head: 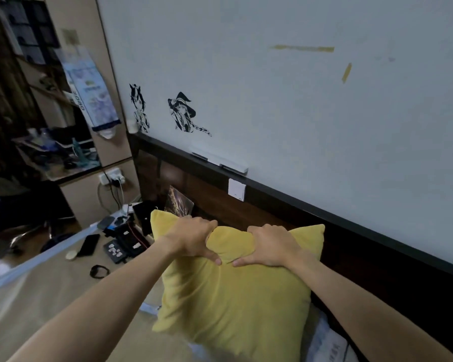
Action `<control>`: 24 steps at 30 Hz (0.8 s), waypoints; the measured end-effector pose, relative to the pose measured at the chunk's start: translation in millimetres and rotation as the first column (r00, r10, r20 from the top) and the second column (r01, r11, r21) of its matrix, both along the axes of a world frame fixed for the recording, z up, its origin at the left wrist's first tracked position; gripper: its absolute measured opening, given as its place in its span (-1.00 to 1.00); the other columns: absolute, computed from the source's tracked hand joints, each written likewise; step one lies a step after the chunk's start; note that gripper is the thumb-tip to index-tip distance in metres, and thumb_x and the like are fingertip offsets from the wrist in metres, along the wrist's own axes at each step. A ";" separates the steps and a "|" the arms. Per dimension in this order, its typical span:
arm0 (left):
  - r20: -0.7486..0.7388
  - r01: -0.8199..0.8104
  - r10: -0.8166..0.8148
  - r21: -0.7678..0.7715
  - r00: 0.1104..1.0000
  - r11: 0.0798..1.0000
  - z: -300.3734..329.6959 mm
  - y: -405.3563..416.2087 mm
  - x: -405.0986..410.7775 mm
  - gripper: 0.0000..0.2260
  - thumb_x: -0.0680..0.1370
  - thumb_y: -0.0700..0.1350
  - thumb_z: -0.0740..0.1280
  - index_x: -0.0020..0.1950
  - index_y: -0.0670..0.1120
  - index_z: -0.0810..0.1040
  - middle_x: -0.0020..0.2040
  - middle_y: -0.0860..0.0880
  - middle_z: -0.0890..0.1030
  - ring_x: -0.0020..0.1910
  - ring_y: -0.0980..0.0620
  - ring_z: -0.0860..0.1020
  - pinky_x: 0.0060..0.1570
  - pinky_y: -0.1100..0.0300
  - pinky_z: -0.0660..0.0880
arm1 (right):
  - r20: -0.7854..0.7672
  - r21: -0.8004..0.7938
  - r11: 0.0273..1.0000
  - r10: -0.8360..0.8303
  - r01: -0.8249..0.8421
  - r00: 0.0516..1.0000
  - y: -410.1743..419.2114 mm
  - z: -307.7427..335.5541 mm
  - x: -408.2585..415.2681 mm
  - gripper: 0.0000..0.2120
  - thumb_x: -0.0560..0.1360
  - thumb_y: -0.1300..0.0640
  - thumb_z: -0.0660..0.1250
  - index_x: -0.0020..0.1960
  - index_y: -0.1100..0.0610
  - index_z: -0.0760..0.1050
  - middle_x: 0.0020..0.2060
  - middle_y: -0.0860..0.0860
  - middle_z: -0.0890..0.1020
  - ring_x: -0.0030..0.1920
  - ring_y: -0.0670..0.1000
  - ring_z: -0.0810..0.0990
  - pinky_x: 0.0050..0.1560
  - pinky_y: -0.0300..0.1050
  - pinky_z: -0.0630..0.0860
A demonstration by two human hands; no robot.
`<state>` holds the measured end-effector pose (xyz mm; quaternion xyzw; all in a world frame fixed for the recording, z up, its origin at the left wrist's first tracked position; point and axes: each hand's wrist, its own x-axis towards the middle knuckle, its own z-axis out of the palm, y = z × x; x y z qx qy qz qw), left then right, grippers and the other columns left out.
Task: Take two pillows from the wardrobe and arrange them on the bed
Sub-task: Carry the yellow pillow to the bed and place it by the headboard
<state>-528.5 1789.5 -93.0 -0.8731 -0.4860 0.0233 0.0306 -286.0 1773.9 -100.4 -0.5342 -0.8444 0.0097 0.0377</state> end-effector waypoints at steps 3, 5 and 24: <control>-0.046 -0.043 0.041 -0.035 0.998 0.998 -14.8 49.7 26.9 -0.29 0.21 0.57 0.35 0.02 0.02 0.38 -0.08 0.04 0.58 -0.03 -0.09 0.57 -0.02 -0.01 0.41 | -0.001 0.025 1.000 -0.001 0.001 1.000 47.9 -19.1 21.7 -0.11 0.12 -0.77 0.15 -0.03 -0.02 0.52 -0.21 -0.08 0.67 -0.18 0.03 0.66 -0.24 -0.05 0.51; -0.081 -0.065 0.061 -0.058 0.995 0.996 -28.2 81.1 43.5 -0.24 0.22 0.56 0.36 0.11 -0.01 0.42 0.02 0.00 0.62 0.03 -0.10 0.56 0.08 -0.06 0.42 | -0.029 0.032 0.999 -0.003 0.004 1.000 76.5 -37.3 35.7 -0.06 0.13 -0.77 0.12 0.07 0.00 0.56 -0.16 -0.06 0.71 -0.13 0.03 0.69 -0.25 -0.07 0.44; -0.084 -0.107 0.109 0.024 0.990 0.994 -93.4 237.4 129.2 -0.39 0.54 0.11 0.38 0.52 0.07 0.24 0.47 -0.04 0.38 0.45 -0.10 0.33 0.44 -0.06 0.22 | -0.206 -0.052 0.930 -0.366 0.363 0.908 213.1 -127.2 96.4 -0.16 0.23 -0.68 0.27 0.13 0.01 0.48 -0.06 0.06 0.71 -0.03 0.18 0.70 -0.16 0.04 0.49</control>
